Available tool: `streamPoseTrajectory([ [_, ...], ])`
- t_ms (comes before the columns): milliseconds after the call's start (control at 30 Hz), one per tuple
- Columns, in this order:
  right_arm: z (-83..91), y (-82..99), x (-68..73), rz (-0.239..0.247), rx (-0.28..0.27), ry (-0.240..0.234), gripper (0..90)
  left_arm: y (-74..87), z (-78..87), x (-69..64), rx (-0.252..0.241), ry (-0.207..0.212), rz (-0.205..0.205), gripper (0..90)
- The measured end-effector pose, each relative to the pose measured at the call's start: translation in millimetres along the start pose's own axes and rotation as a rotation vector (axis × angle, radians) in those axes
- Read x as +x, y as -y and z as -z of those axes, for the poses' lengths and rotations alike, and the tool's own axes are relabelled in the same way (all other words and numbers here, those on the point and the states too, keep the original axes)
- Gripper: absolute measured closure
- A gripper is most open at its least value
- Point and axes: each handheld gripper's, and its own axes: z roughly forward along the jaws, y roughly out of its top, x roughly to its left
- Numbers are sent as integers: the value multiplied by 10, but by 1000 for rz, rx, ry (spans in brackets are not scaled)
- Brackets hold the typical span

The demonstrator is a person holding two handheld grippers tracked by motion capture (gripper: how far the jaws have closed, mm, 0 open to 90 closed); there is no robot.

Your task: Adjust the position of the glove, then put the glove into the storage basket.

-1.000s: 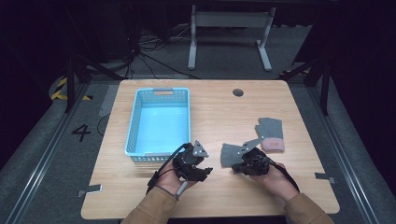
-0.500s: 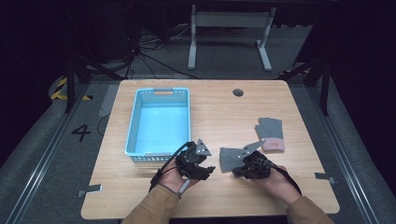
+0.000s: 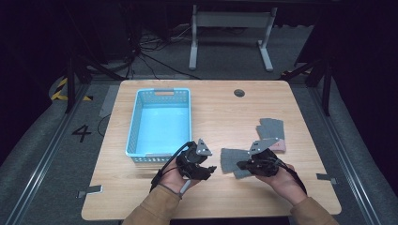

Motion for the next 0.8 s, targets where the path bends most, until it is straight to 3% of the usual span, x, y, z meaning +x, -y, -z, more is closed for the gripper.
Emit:
streamPoseTrajectory([
  [133, 87, -3, -21, 2, -57, 42, 892, 1, -9, 6, -4, -2, 3, 485],
  [267, 148, 10, -80, -19, -80, 65, 894, 1, -8, 9, -6, -1, 5, 484],
  [433, 236, 46, -226, -89, -96, 96, 894, 13, 6, 7, -5, -6, 6, 467],
  [600, 322, 97, -412, -173, -117, 163, 895, 45, 22, 23, 4, -14, 19, 450],
  [633, 323, 118, -480, -200, -114, 183, 894, 55, 22, 23, 4, -16, 22, 449],
  [700, 318, 127, -505, -211, -110, 188, 894, 61, 23, 23, 4, -21, 21, 449],
  [800, 258, 181, -635, -239, -83, 233, 894, 90, 32, 23, 6, -23, 24, 448],
])
